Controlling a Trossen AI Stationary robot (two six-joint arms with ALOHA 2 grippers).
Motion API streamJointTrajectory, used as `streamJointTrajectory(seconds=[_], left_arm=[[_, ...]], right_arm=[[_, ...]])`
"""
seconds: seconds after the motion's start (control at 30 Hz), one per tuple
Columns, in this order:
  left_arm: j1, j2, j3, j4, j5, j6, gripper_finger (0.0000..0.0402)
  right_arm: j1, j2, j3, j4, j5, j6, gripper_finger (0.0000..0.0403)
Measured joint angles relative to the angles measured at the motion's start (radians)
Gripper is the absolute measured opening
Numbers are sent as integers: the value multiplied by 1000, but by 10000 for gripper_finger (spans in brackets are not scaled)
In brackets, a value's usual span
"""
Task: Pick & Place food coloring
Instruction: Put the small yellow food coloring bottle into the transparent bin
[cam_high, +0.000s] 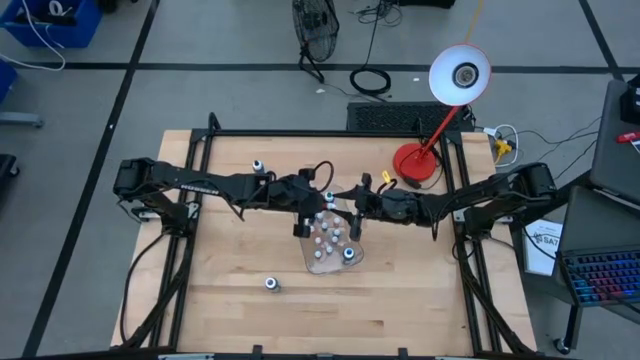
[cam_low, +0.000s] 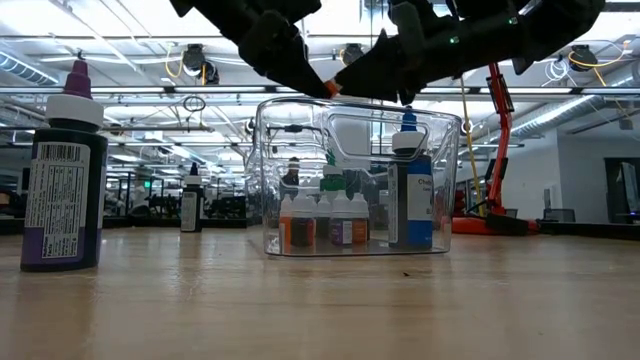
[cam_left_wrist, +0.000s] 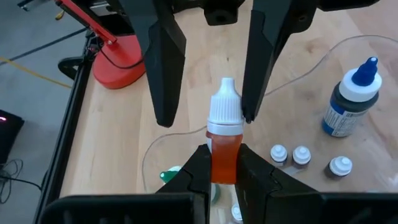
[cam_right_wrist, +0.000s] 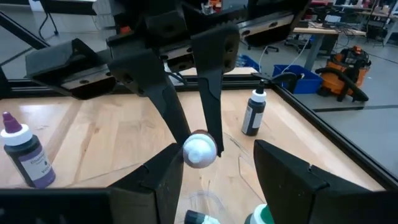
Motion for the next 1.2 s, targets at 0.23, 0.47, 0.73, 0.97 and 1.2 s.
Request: streamJointTrajectory(seconds=[0.23,0.47,0.73,0.97,1.2], left_arm=[[2,0,0,-6,0,0,46],[15,0,0,-6,2,-7,46],[14,0,0,-48,2,-9,46],[14,0,0,-66,2,-18,46],[14,0,0,-65,2,-19,46]], right_arm=[[2,19,0,23,0,-5,183],[3,90,26,39,-23,-34,183],[5,91,49,38,-21,-64,183],[5,91,51,31,-20,-64,163],[5,91,51,12,-22,-68,121]])
